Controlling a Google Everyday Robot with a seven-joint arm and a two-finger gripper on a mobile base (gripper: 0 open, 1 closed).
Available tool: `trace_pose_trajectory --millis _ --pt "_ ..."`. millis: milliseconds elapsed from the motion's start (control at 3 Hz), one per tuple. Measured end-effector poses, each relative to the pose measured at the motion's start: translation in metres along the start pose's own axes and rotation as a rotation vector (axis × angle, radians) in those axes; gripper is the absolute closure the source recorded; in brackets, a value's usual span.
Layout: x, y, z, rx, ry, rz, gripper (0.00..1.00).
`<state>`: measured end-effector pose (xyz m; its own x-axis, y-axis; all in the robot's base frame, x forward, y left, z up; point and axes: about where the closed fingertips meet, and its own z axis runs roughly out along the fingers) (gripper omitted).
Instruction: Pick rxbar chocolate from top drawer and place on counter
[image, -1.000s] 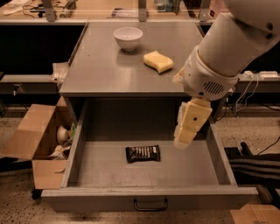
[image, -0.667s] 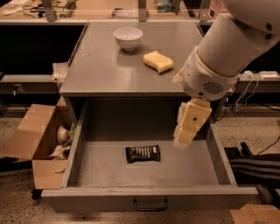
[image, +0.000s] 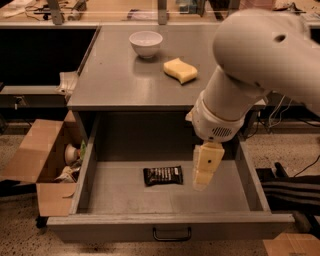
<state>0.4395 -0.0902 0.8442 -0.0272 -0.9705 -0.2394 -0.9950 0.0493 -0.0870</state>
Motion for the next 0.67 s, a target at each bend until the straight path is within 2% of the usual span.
trace_pose_trajectory --millis 333,667 --pt "0.004 -0.002 0.035 -0.015 -0.014 -0.012 0.0" --pt "-0.013 -0.01 0.052 -0.021 -0.043 -0.038 0.0"
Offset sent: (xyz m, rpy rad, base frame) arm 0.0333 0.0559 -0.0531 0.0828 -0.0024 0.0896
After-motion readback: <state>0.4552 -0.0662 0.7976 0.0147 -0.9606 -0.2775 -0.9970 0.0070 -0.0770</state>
